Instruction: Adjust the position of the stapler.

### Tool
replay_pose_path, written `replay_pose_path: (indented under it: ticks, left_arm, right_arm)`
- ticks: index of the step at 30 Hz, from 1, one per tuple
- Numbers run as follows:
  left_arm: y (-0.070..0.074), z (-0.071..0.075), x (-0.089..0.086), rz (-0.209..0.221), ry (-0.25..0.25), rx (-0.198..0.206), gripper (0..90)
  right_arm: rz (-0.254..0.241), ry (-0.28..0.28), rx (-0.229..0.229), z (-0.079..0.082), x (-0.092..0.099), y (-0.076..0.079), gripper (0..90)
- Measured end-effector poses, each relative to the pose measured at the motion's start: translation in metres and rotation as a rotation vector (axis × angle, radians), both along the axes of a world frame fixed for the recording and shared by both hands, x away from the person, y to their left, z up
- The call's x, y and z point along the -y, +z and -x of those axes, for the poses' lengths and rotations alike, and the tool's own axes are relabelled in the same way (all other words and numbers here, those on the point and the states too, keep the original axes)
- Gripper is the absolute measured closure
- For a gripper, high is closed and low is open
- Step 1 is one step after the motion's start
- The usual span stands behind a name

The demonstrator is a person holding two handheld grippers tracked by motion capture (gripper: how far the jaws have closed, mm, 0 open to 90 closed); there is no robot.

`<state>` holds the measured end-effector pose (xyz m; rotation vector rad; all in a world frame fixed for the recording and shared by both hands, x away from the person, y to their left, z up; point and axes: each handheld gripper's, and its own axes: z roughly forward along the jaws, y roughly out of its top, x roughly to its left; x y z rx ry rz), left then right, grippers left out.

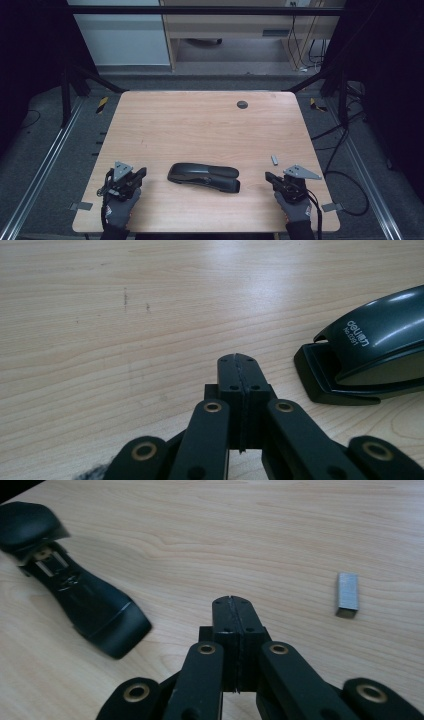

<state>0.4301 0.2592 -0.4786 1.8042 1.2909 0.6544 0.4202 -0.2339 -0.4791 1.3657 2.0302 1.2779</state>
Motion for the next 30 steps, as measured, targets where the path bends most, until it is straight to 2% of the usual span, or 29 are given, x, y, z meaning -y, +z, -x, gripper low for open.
replay_pose_path:
  ticks: [5, 10, 14, 16, 25, 30]
  left_arm:
    - [0.0, 0.0, 0.001, -0.004, 0.0, -0.001, 89.8]
    - [0.0, 0.001, 0.001, -0.003, 0.001, -0.005, 89.8]
    - [0.003, 0.002, 0.002, 0.006, 0.003, 0.011, 89.8]
    - [0.004, 0.001, 0.003, -0.004, -0.003, 0.012, 89.9]
    - [0.01, -0.004, 0.011, 0.01, -0.024, 0.026, 89.9]
    - [0.006, -0.004, 0.01, 0.015, -0.022, 0.011, 89.9]
  right_arm:
    - [-0.016, 0.057, -0.012, 0.003, -0.008, 0.005, 90.0]
    - [-0.02, 0.111, -0.036, 0.004, -0.023, 0.004, 90.0]
    - [-0.022, 0.156, -0.046, 0.006, -0.036, 0.003, 90.0]
    - [-0.029, 0.171, -0.05, 0.007, -0.041, 0.002, 90.0]
    - [-0.022, 0.224, -0.073, 0.008, -0.059, -0.005, 90.0]
    - [-0.013, 0.253, -0.091, 0.009, -0.07, -0.01, 90.0]
